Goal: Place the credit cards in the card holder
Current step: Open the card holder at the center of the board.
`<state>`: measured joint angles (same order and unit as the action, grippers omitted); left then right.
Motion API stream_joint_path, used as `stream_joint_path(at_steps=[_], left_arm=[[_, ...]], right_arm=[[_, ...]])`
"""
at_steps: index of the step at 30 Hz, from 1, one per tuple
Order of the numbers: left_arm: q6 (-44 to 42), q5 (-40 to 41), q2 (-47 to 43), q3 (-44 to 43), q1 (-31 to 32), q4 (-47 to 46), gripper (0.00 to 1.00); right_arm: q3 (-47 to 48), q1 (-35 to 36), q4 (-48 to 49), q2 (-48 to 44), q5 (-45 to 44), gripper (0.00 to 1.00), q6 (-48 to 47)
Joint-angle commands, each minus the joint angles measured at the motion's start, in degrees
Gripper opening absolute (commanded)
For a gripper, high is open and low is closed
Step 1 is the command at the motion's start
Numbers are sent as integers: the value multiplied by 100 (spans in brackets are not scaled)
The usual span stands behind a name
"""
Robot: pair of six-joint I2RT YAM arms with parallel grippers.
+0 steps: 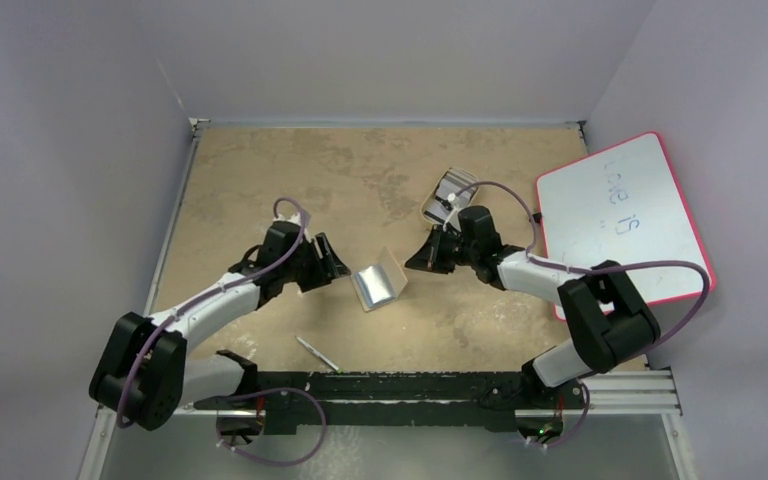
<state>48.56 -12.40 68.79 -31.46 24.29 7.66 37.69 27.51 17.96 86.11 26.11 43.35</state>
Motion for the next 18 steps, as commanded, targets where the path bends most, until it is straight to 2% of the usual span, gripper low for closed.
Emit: stream_joint_path(at_steps=[1,9,18], left_arm=[[295,-322,181,98,64,-848,58],[304,-228,498,111,159,-951,57],[417,-358,760,176,322,-1421,55]], right_arm=[[20,-16,-185,-86,-233,0,-310],[30,-26,-750,-329,-1264,0,-490],[-167,-26,-687,-181,-1245,1,-534]])
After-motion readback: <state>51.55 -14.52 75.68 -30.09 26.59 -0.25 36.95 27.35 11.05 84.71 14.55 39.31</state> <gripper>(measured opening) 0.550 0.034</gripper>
